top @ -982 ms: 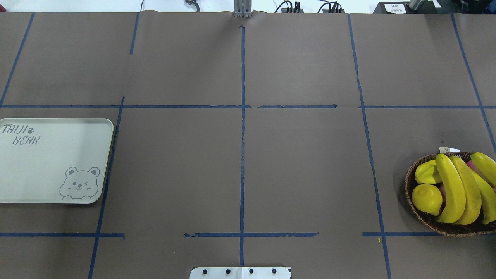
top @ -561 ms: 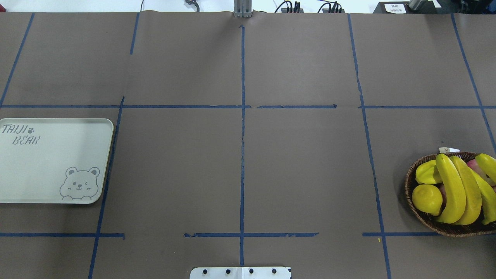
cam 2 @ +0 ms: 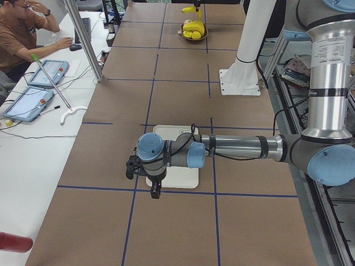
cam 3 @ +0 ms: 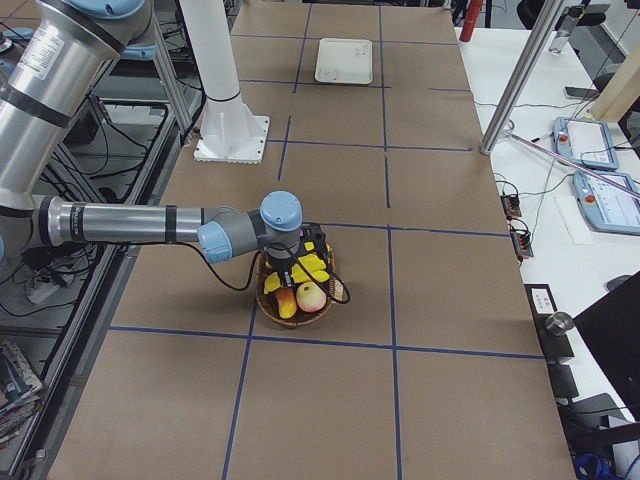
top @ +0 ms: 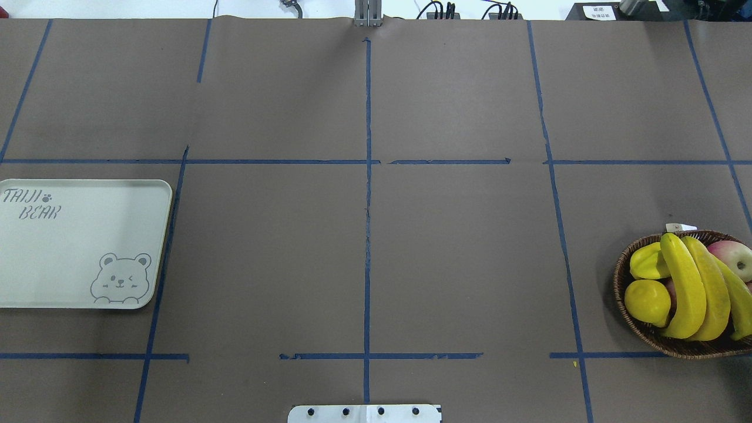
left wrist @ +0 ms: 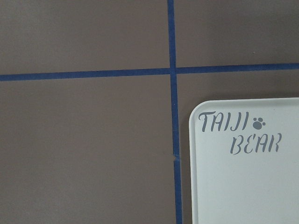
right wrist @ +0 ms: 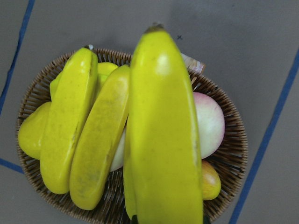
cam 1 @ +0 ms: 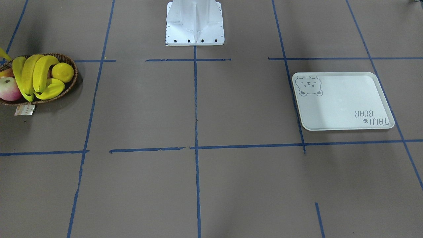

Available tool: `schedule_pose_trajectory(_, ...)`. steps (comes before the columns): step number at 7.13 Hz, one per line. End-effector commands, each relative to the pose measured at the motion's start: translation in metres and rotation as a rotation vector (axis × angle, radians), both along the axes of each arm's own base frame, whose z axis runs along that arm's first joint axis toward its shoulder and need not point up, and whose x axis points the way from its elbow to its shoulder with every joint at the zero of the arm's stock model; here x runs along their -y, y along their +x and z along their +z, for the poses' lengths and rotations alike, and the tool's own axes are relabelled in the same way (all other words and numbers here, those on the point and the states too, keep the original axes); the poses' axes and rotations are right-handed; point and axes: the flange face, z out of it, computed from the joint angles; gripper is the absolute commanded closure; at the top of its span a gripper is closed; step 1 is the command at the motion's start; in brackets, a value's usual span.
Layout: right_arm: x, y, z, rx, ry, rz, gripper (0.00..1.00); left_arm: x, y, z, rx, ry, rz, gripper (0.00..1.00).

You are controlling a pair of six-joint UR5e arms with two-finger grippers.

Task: Transfer all bananas from basket to plate

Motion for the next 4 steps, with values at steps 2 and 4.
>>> schedule_pose_trajectory(2, 0.046, 0.082, -0.057, -0.033, 0.079, 0.135, 1.0, -0.001, 0.003, -0.002, -0.04, -0.003, 0.0, 0.0)
schedule_pose_trajectory(4, 0.089, 0.08, -0.086, -0.003, 0.116, 0.162, 0.98, -0.001, 0.006, -0.009, -0.084, 0.005, 0.004, 0.0)
